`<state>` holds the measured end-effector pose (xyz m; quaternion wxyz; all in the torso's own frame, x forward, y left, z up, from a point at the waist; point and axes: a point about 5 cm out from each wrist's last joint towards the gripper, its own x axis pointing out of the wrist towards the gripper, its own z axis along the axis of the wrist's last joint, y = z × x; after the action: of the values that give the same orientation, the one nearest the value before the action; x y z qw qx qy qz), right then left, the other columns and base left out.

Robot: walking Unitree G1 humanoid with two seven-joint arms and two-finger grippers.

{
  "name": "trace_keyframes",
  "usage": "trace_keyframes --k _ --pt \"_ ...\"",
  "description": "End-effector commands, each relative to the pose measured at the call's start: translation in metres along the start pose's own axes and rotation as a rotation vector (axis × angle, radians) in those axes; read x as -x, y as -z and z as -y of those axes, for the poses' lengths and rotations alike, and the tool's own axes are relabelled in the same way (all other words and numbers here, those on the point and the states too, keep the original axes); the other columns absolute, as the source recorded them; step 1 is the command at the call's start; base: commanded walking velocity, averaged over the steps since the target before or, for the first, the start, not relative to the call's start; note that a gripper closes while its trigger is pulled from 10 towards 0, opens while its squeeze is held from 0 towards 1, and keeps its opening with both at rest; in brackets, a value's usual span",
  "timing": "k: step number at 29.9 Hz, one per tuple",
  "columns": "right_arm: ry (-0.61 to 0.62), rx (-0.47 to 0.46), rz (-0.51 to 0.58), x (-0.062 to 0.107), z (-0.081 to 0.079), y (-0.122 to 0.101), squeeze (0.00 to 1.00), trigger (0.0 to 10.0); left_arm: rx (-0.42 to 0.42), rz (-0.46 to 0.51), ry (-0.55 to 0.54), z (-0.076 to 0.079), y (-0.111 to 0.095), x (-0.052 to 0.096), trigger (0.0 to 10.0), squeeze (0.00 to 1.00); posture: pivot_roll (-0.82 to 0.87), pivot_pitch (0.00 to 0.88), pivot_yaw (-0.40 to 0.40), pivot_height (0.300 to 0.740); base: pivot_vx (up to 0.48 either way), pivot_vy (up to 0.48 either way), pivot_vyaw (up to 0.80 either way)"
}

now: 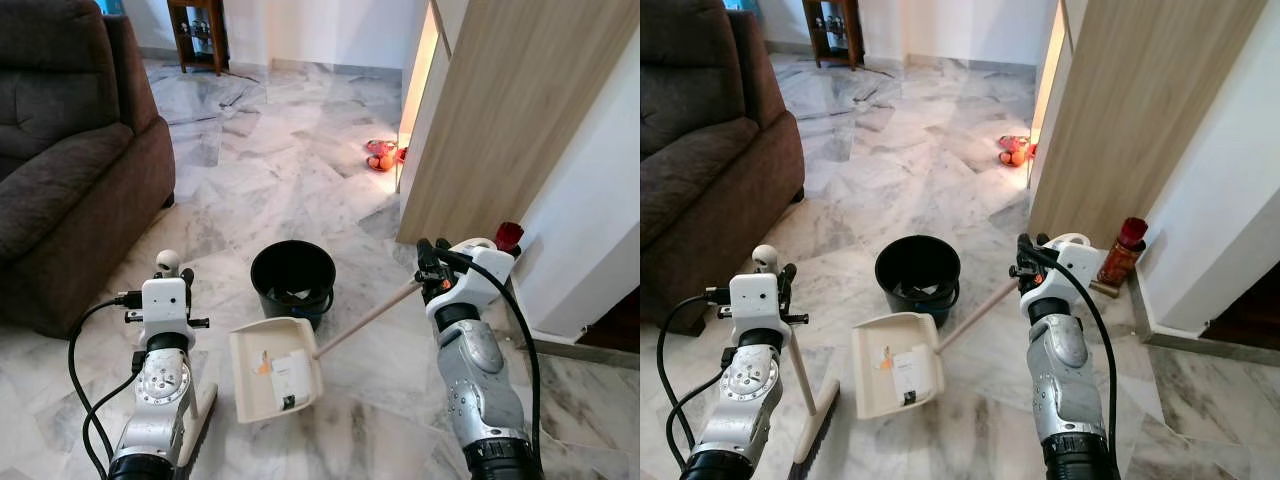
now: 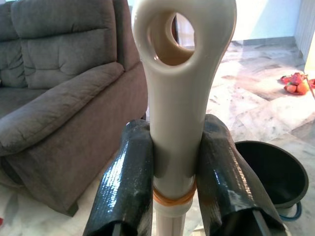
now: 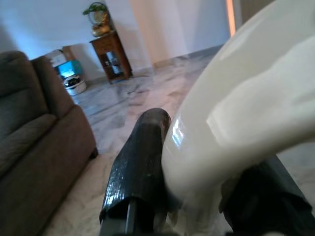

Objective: Sweep floor

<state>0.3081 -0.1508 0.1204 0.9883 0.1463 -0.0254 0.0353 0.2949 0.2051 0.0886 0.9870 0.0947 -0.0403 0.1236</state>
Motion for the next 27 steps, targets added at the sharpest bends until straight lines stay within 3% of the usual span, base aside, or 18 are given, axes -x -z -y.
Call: trace_keyframes --k 1,6,12,22,27 --pt "-0.034 -0.001 0.063 0.001 -0.004 -0.018 0.00 10.0 -0.021 0.057 -0.002 -0.002 -0.009 -0.004 10.0 0.00 0.10 0.000 -0.033 0.740 0.000 0.000 0.00" --pt "0.008 -0.010 0.125 0.002 -0.001 -0.032 0.00 10.0 -0.024 0.057 -0.005 -0.002 -0.008 -0.005 10.0 0.00 0.10 0.000 -0.033 0.740 0.000 0.000 0.00" --pt "0.014 -0.053 0.274 -0.007 -0.015 -0.068 0.00 10.0 -0.046 0.060 -0.018 -0.011 -0.005 -0.002 10.0 0.00 0.10 0.000 -0.028 0.740 0.000 0.000 0.00" --pt "0.013 -0.052 0.335 -0.017 -0.033 -0.075 0.00 10.0 -0.071 0.085 -0.002 -0.005 -0.006 0.003 10.0 0.00 0.11 0.000 -0.033 0.740 0.000 0.000 0.00" --pt "0.019 -0.056 0.362 -0.018 -0.034 -0.080 0.00 10.0 -0.084 0.094 -0.024 -0.009 -0.006 0.003 10.0 0.00 0.11 0.000 -0.033 0.740 0.000 0.000 0.00"
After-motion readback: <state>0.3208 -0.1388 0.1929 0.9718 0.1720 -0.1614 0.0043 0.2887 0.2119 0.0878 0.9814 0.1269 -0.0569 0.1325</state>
